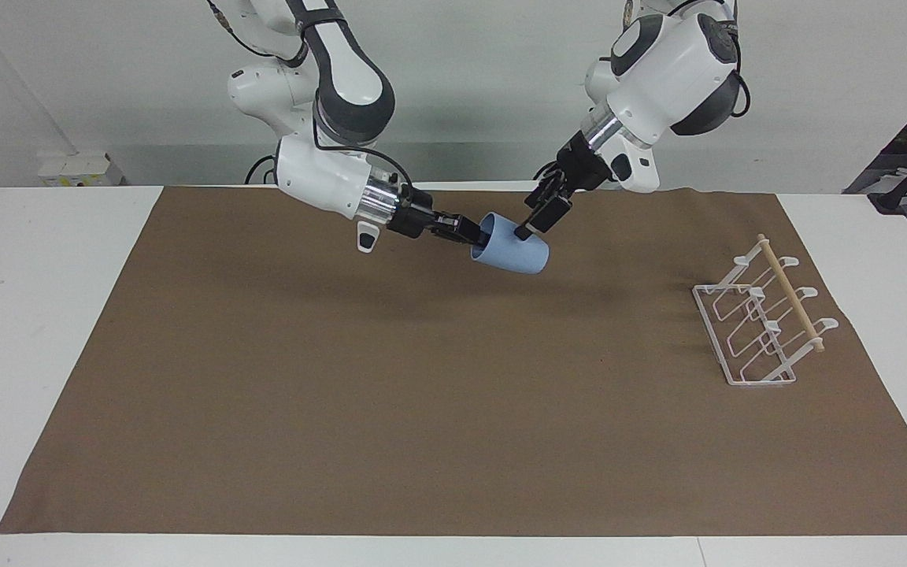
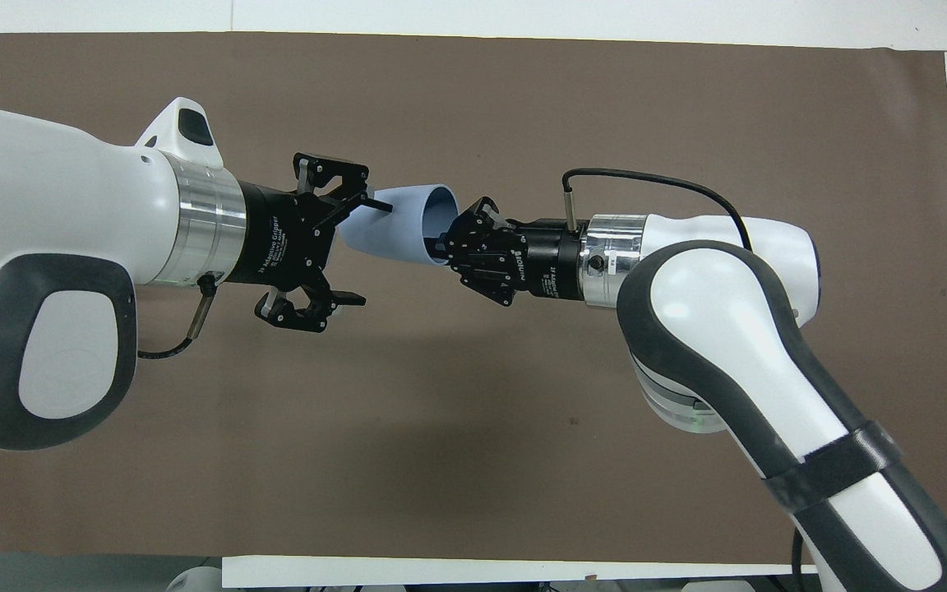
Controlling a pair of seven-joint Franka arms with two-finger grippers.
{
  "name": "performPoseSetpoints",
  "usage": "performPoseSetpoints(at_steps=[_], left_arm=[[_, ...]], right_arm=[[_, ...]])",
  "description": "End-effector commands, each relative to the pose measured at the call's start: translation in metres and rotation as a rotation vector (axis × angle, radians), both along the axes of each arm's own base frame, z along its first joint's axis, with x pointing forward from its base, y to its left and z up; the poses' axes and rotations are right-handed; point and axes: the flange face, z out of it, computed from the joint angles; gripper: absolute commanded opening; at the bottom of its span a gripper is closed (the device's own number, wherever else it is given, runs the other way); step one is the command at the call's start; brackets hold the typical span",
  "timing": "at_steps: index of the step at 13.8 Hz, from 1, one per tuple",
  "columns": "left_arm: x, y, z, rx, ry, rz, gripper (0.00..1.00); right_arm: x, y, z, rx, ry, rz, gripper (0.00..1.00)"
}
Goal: Hang cup on cup holder
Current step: 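Reach the left gripper to the cup held by the right gripper, then close the left gripper on the cup base while the right gripper holds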
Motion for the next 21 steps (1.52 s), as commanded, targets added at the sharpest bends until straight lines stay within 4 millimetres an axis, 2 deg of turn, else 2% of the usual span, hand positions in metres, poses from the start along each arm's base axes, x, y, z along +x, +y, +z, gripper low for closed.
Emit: performPoseSetpoints(at_steps=[1, 5, 7, 9, 11, 13, 15, 17, 20, 21], left_arm=[[0.008, 0.003, -0.004, -0.032, -0.007, 0.098, 1.0], [0.016, 0.016, -0.005, -0.034, 0.021, 0.167, 1.0], [0.015, 0.01, -0.01, -0.03, 0.026, 0.159, 1.0], [0.02, 0.002, -0.026, -0.017, 0.041, 0.158, 1.0], [0.018, -0.001, -0.027, -0.019, 0.046, 0.153, 1.0], [0.012, -0.013, -0.03, -0.019, 0.055, 0.133, 1.0], [0.014, -0.018, -0.039, -0.017, 0.071, 0.141, 0.97], [0.017, -0.019, -0.039, -0.054, 0.096, 0.165, 0.87], [0.017, -0.019, -0.04, -0.055, 0.103, 0.172, 0.58], [0.018, -0.019, -0.039, -0.056, 0.093, 0.168, 0.34]], right_arm=[[-0.002, 0.0, 0.002, 0.019, 0.013, -0.008, 0.0], [-0.002, 0.0, 0.002, 0.019, 0.013, -0.004, 0.0], [-0.002, 0.0, 0.002, 0.019, 0.013, -0.004, 0.0], [-0.002, 0.0, 0.002, 0.021, 0.013, -0.005, 0.0], [-0.002, 0.0, 0.002, 0.019, 0.013, -0.004, 0.0], [-0.002, 0.0, 0.002, 0.021, 0.013, -0.005, 0.0], [-0.002, 0.0, 0.002, 0.021, 0.013, -0.005, 0.0], [-0.002, 0.0, 0.002, 0.021, 0.014, -0.005, 0.0], [-0.001, 0.0, 0.003, 0.021, 0.013, -0.007, 0.01], [0.0, 0.0, 0.004, 0.021, 0.011, -0.008, 0.09]])
